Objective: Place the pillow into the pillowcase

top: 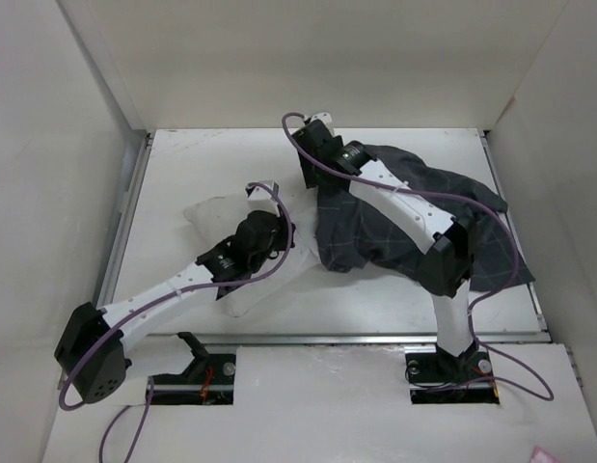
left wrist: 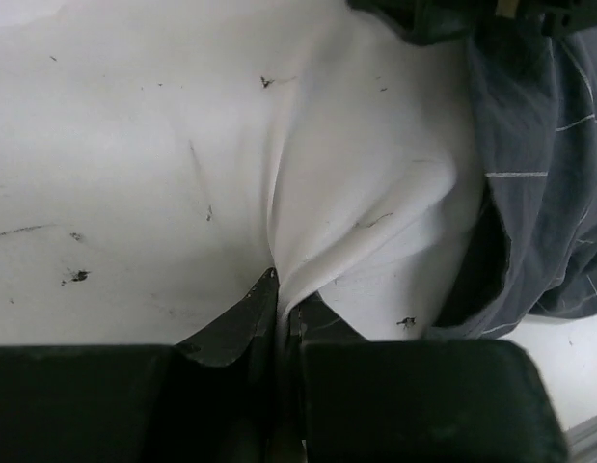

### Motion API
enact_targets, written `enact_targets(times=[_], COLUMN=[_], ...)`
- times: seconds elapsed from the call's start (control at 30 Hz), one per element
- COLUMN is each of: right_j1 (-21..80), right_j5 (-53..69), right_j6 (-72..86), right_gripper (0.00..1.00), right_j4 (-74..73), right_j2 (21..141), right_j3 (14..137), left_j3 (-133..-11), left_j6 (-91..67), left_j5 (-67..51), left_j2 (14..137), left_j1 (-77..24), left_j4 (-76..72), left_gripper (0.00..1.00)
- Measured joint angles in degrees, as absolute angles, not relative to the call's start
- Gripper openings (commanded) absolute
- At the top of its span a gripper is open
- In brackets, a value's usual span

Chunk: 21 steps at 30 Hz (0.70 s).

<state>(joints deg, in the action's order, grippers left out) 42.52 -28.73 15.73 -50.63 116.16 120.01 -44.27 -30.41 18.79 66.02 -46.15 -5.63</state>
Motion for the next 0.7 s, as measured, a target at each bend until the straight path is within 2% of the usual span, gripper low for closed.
enact_targets(times=[0.03, 0.1, 0.23, 0.4, 0.57, 0.7], right_j1=[42.4, 42.4, 43.1, 45.5, 46.6, 45.9], right_j5=[-30.2, -32.5, -35.9, -32.5, -12.2, 1.7], right_j6=[16.1, 16.7, 17.0, 12.1, 5.9, 3.4], right_gripper=[0.51, 0.39, 0.0, 0.0, 0.0, 0.0], right_j4=[-51.1, -51.8, -52.3, -50.9, -50.2, -50.6], right_j2=[116.6, 117.3, 118.1, 118.3, 118.3, 118.4], right_j3=[120.0, 120.0, 120.4, 121.8, 124.9, 128.9], left_j3=[-43.5, -42.7, -42.3, -41.7, -41.7, -44.1], left_j6=[-30.4, -30.2, -29.5, -28.4, -26.5, -24.3], left_j5=[18.5, 17.8, 16.6, 16.2, 16.9, 22.0], left_j2=[65.6, 65.2, 65.1, 66.3, 70.2, 72.9], left_j1=[-46.2, -46.3, -46.3, -46.5, -46.7, -47.2], left_j4=[-6.0, -6.7, -8.0, -11.1, -16.9, -18.9], left_gripper=[0.0, 0.0, 0.0, 0.0, 0.0, 0.0])
